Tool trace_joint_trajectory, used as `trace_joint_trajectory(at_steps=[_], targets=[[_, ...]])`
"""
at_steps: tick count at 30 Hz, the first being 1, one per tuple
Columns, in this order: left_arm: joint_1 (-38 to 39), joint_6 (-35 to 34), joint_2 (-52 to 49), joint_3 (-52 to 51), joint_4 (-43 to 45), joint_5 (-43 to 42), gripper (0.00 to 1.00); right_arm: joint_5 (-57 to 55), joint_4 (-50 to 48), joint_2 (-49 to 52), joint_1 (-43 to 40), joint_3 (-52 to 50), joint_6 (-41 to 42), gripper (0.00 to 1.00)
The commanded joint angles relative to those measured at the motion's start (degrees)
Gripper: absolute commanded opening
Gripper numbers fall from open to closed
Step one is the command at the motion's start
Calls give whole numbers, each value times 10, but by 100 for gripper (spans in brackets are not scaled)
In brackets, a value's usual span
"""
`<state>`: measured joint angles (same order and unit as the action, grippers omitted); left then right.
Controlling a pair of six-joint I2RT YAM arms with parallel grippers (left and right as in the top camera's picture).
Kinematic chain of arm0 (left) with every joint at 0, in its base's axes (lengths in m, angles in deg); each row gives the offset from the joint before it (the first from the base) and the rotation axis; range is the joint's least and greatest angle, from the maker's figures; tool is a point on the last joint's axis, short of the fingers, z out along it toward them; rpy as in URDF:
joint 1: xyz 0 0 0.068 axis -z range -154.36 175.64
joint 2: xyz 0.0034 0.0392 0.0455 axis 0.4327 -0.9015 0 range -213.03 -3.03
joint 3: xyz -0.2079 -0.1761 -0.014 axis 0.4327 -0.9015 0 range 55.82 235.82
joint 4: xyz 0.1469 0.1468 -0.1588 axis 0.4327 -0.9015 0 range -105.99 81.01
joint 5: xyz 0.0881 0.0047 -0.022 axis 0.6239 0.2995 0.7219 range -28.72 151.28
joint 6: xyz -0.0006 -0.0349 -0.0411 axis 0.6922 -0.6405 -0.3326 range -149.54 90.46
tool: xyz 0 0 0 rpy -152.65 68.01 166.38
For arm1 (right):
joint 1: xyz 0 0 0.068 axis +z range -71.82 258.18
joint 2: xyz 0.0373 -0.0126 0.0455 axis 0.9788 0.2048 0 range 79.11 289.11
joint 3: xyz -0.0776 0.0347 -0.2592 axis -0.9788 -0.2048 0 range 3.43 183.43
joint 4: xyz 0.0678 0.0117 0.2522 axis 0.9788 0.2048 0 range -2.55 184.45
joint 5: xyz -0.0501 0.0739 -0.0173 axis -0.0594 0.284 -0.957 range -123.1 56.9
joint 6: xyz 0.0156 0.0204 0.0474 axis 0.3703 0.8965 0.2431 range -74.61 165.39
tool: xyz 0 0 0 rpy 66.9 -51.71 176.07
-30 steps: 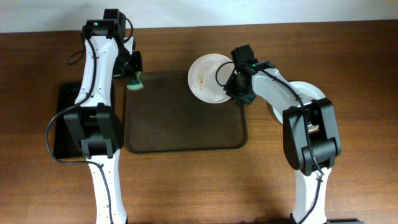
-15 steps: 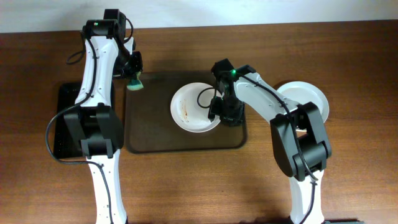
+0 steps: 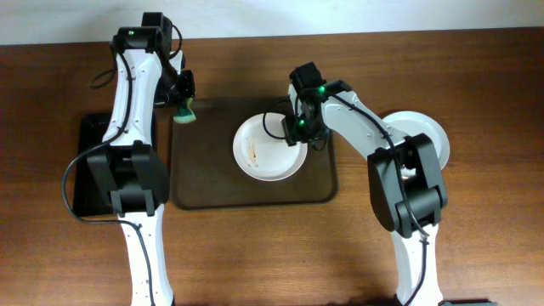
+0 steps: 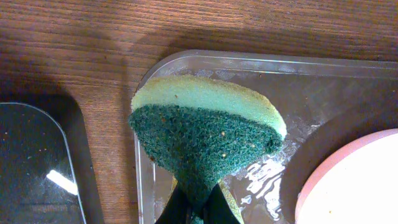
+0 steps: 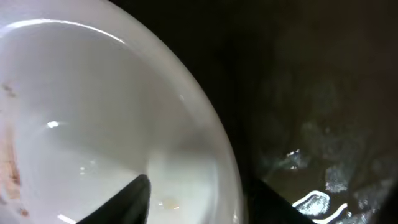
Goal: Clean dirty plates on tray and stack at the side
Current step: 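Move right gripper to the pink plate and pull it center, then scrub the pink plate with the sponge in the left gripper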
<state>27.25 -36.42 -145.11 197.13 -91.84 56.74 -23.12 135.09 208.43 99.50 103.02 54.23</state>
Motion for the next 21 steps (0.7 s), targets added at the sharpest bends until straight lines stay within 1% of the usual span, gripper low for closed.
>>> trace_joint_trajectory(at_steps=[1, 2, 3, 4, 5, 6, 8, 10, 11, 12, 13, 14, 18, 20, 21], targets=[[3, 10, -4, 0, 2, -6, 1, 37, -2, 16, -20, 7, 11, 40], [3, 10, -4, 0, 2, -6, 1, 45, -2, 16, -24, 7, 13, 38], [3, 10, -4, 0, 3, -6, 1, 48, 0, 17, -26, 7, 18, 34], [3, 9, -4, 0, 4, -6, 1, 51, 5, 17, -26, 7, 32, 16], [4, 9, -4, 0, 4, -6, 1, 70, 17, 17, -24, 7, 45, 4], [4, 9, -4, 0, 3, -7, 1, 78, 25, 17, -22, 7, 60, 4], [8, 10, -4, 0, -4, -7, 1, 85, 30, 17, -10, 4, 136, 4], [16, 10, -4, -1, -16, -7, 1, 78, 12, 17, 6, -7, 209, 4], [23, 11, -4, -7, -19, -7, 1, 74, 0, 17, 14, -15, 222, 4], [29, 23, -4, -12, -20, -14, 1, 73, -7, 17, 21, -21, 230, 4], [41, 67, -4, -29, -16, -52, 1, 73, -15, 17, 31, -30, 232, 4], [50, 96, -4, -45, -12, -78, 1, 71, -16, 17, 35, -31, 232, 4], [70, 103, -4, -103, 35, -85, 1, 70, -16, 17, 33, -31, 232, 4], [82, 160, -4, -132, 53, -129, 1, 69, -16, 17, 33, -31, 232, 4], [87, 173, -4, -141, 60, -140, 1, 70, -16, 17, 33, -31, 232, 4]])
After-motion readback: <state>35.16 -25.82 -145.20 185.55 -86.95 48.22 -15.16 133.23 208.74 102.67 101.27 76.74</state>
